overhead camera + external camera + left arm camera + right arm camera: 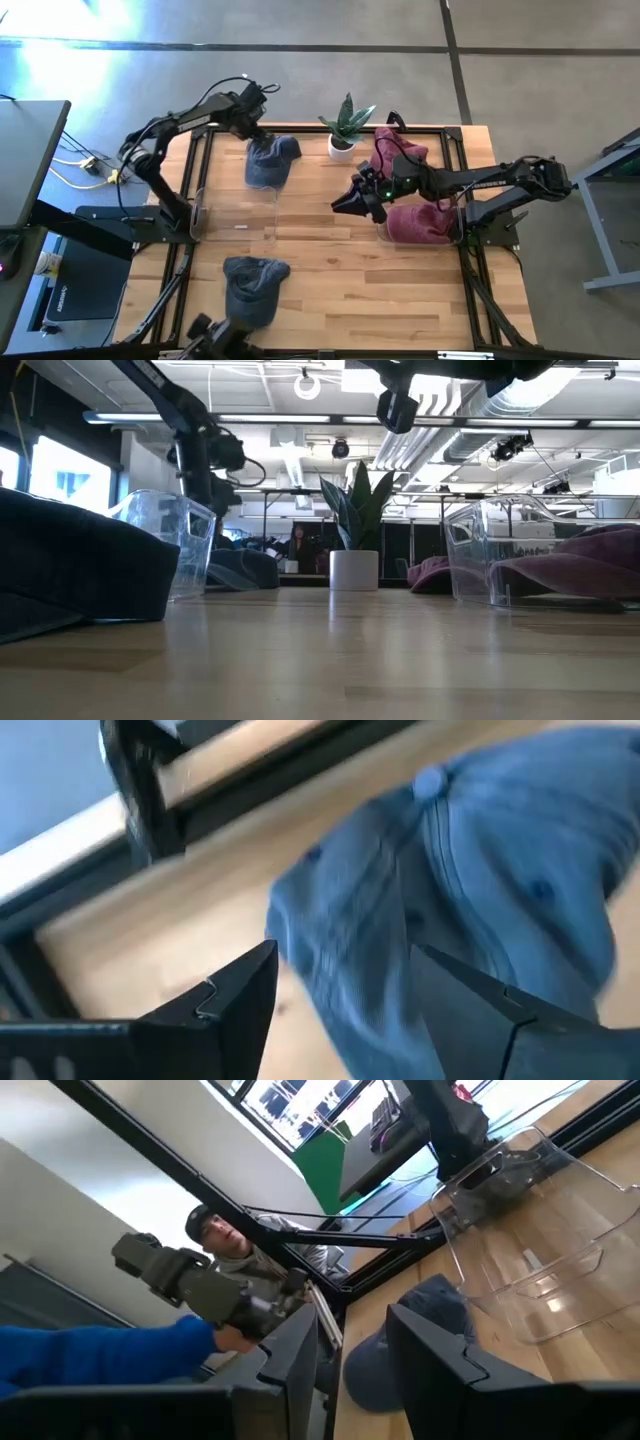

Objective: Pick & Place hat
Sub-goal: Put the top blue cap into the left transparent bin

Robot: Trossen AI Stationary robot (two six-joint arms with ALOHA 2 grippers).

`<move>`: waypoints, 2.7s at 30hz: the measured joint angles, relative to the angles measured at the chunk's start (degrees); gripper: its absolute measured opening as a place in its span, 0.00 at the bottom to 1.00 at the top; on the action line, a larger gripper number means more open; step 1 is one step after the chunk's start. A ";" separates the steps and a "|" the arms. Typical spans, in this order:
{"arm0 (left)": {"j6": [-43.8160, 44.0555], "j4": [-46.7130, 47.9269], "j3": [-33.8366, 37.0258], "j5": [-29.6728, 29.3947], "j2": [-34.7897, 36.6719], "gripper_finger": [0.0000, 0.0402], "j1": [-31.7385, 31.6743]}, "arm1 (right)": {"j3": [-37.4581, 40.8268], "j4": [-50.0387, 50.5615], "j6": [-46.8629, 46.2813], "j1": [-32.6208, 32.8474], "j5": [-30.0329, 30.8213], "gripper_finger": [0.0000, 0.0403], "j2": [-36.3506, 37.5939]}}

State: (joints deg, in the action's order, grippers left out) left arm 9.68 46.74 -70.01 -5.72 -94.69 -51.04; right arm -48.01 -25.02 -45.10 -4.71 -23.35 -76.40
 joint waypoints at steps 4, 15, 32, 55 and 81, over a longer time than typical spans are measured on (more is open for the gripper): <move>-0.49 -4.81 0.00 -0.87 -3.08 0.49 0.03 | 0.00 0.02 -2.50 0.00 -0.18 0.29 0.00; 1.07 -11.53 0.01 3.48 -10.78 0.40 -0.68 | 0.00 -0.04 -6.93 3.15 2.24 0.29 0.00; -9.56 2.38 -5.38 12.25 -8.02 0.01 0.85 | 0.00 -0.47 -7.29 7.12 12.45 0.28 1.91; -1.45 -9.54 -6.87 31.71 28.92 0.00 13.95 | -7.72 7.47 12.31 -4.30 17.76 0.33 10.40; 1.08 -24.95 -6.82 12.78 27.82 0.00 33.21 | -29.88 33.38 23.54 -13.15 -9.34 0.42 -6.79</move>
State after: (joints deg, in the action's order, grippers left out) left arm 10.76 21.79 -76.84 7.06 -66.87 -17.82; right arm -77.89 8.36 -21.56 -17.86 -32.69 -83.19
